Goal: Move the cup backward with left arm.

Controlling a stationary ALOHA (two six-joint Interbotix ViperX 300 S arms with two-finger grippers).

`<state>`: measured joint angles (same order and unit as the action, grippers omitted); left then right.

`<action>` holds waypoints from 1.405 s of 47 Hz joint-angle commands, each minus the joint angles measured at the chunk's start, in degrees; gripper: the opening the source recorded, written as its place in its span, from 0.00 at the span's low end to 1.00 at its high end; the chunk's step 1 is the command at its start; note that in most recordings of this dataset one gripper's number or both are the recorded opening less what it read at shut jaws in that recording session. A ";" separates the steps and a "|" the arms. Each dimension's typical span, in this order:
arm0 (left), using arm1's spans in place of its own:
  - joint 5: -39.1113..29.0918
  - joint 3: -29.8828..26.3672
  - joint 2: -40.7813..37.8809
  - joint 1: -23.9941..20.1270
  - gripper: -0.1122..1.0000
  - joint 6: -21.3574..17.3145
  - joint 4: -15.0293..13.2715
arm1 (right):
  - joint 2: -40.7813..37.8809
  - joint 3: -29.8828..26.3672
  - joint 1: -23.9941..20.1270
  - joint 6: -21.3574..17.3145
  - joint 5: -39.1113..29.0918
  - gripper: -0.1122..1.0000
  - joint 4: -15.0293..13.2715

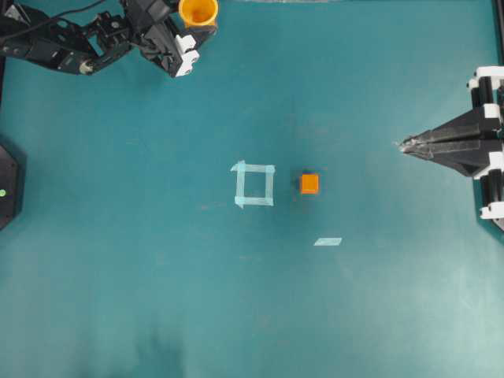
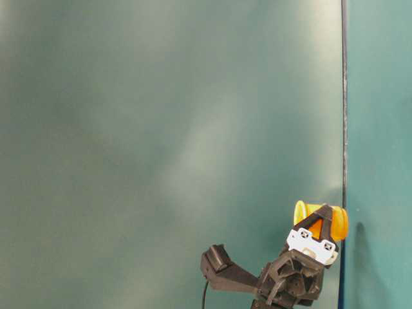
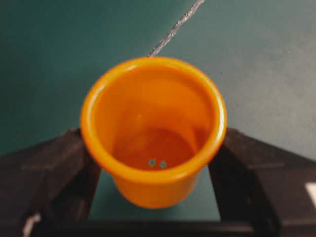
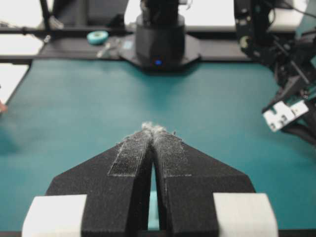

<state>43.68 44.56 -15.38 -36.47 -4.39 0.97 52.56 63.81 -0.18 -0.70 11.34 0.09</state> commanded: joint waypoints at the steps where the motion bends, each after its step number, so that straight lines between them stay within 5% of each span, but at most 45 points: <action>1: 0.26 -0.79 0.70 -0.18 0.67 -0.09 0.18 | -0.26 -1.93 0.00 0.00 0.26 0.10 0.09; 66: 0.26 -0.97 0.70 -0.35 0.67 -0.09 0.18 | -0.26 -1.93 0.00 0.09 -0.62 0.10 0.09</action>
<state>43.68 44.56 -15.56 -36.65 -4.39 0.97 52.56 63.81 -0.18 -0.70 10.55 0.09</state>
